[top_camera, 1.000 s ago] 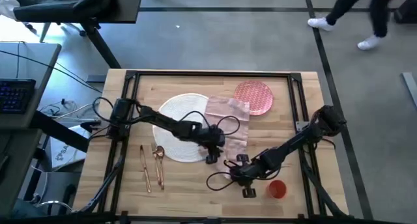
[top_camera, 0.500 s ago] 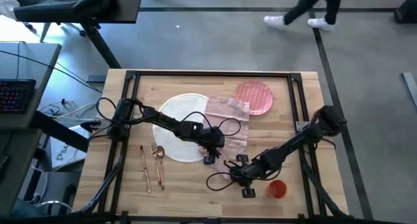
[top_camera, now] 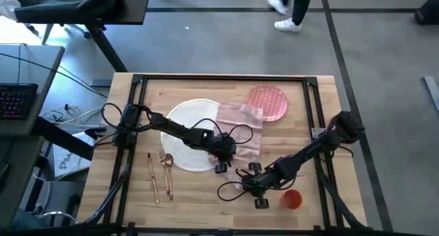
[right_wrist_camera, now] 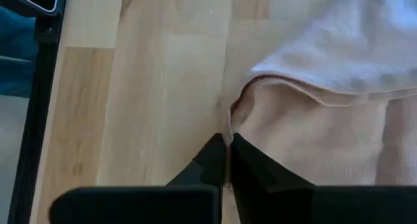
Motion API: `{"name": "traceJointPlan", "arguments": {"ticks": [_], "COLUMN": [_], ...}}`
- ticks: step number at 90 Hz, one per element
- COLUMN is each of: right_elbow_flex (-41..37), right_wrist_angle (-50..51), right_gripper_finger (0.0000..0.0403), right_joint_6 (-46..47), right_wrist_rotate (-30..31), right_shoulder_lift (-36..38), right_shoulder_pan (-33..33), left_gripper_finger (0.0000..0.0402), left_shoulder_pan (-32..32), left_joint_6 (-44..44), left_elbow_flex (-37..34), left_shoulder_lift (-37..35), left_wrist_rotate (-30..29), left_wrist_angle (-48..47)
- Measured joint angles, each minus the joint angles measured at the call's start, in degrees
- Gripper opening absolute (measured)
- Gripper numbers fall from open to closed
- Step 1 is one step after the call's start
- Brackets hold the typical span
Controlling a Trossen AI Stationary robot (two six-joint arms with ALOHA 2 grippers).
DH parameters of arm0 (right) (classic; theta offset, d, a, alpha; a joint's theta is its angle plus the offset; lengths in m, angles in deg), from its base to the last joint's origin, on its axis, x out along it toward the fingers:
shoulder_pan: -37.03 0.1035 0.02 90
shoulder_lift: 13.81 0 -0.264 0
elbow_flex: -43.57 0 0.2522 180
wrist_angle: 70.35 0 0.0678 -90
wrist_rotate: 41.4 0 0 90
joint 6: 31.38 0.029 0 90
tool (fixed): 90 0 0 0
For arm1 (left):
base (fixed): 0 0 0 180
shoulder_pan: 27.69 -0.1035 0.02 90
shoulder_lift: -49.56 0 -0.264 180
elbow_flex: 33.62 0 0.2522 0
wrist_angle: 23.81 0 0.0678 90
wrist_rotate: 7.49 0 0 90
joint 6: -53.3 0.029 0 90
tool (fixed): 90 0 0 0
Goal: Set table place
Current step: Fold the pink napkin
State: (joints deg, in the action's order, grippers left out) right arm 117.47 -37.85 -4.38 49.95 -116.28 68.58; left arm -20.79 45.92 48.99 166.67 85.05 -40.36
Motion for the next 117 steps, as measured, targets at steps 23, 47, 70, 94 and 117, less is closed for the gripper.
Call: {"name": "traceJointPlan", "arguments": {"ticks": [23, 47, 70, 94, 117], "right_elbow_flex": [0.02, 0.02, 0.02, 0.02, 0.02], "right_wrist_angle": [0.44, 0.59, 0.48, 0.48, 0.66], "right_gripper_finger": [0.0, 0.0, 0.0, 0.0, 0.0], "right_joint_6": [0.1, 1.49, 4.02, 5.8, 6.18], "right_wrist_rotate": [1.56, 4.62, 3.5, 2.92, 4.68], "right_shoulder_lift": [0.0, 0.0, 0.0, 0.0, 0.0], "right_shoulder_pan": [0.0, 0.0, 0.1, 1.38, 1.66], "left_gripper_finger": [0.0, 0.0, 0.0026, 0.0126, 0.0169], "left_shoulder_pan": [4.3, 8.82, 7.68, 7.73, 8.73], "left_joint_6": [2.18, 3.02, 2.07, -2.01, 1.95], "left_elbow_flex": [-0.06, 0.09, -0.01, -0.03, -0.01], "left_shoulder_lift": [-7.7, -10.88, -3.64, -5.11, -6.85], "left_wrist_rotate": [-6.79, -8.78, -2.07, -1.38, -1.72], "left_wrist_angle": [-6.36, -9.09, -9.5, -11.72, -11.15]}}
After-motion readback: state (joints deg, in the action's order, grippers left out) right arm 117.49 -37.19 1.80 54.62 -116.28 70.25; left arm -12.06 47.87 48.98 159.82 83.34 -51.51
